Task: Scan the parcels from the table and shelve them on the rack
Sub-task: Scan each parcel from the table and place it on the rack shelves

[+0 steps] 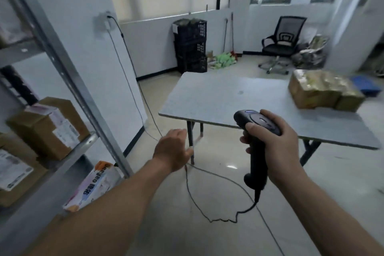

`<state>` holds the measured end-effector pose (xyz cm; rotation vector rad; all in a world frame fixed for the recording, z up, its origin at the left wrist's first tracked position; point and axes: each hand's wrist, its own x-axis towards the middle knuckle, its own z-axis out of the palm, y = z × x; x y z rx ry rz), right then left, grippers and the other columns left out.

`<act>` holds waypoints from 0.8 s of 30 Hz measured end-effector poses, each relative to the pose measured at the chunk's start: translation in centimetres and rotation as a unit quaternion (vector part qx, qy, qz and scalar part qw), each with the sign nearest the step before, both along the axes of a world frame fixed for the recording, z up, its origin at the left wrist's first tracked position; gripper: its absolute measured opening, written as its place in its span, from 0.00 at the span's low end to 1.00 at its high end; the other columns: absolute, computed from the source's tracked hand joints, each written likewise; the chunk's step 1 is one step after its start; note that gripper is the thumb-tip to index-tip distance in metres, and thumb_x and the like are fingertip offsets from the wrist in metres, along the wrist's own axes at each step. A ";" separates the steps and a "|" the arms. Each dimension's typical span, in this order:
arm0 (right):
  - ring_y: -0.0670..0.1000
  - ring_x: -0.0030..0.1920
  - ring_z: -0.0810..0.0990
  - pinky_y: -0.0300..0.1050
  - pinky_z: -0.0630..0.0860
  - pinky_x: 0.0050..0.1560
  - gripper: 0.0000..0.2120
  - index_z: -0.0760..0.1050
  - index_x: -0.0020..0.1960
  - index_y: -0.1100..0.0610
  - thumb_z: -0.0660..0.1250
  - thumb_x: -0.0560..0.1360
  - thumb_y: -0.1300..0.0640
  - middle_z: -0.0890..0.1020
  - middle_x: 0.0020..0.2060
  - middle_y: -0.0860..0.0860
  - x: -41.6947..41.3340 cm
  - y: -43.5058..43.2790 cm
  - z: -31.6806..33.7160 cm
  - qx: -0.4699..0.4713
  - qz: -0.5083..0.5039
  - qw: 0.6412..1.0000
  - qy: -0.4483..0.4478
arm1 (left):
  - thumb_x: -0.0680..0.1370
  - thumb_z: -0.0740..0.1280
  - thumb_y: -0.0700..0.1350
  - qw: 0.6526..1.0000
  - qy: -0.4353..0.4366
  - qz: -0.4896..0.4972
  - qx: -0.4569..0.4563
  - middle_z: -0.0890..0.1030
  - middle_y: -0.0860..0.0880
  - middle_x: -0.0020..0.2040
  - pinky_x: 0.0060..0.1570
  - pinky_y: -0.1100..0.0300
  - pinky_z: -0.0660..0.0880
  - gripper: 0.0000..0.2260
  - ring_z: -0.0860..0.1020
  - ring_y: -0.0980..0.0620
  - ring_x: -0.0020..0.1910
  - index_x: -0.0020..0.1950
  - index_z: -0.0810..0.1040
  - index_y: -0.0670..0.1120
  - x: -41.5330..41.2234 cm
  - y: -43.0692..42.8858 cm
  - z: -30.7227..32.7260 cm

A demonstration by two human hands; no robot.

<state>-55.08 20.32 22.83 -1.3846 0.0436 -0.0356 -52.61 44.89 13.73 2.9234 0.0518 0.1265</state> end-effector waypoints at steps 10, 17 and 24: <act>0.57 0.39 0.87 0.52 0.80 0.39 0.24 0.76 0.67 0.50 0.75 0.73 0.63 0.85 0.51 0.55 7.8 -12.4 3.6 -0.008 -0.103 0.994 -0.040 | 0.82 0.61 0.57 0.995 -0.011 -0.102 0.007 0.69 0.44 0.75 0.71 0.50 0.66 0.27 0.65 0.46 0.75 0.76 0.66 0.42 15.0 -13.7 3.5; 0.59 0.39 0.87 0.51 0.80 0.38 0.19 0.80 0.58 0.46 0.75 0.72 0.64 0.86 0.48 0.54 18.0 -18.4 3.1 -0.041 -0.166 0.984 -0.043 | 0.82 0.62 0.58 0.989 -0.001 -0.144 -0.034 0.69 0.44 0.75 0.71 0.49 0.67 0.28 0.66 0.45 0.75 0.76 0.67 0.42 28.5 -20.9 3.2; 0.58 0.39 0.87 0.52 0.81 0.40 0.22 0.78 0.64 0.51 0.75 0.72 0.63 0.85 0.52 0.55 26.5 -24.1 2.5 -0.039 -0.225 0.973 -0.035 | 0.81 0.63 0.59 0.982 0.009 -0.185 -0.044 0.69 0.45 0.76 0.70 0.50 0.69 0.29 0.67 0.46 0.74 0.77 0.67 0.44 39.1 -28.3 3.0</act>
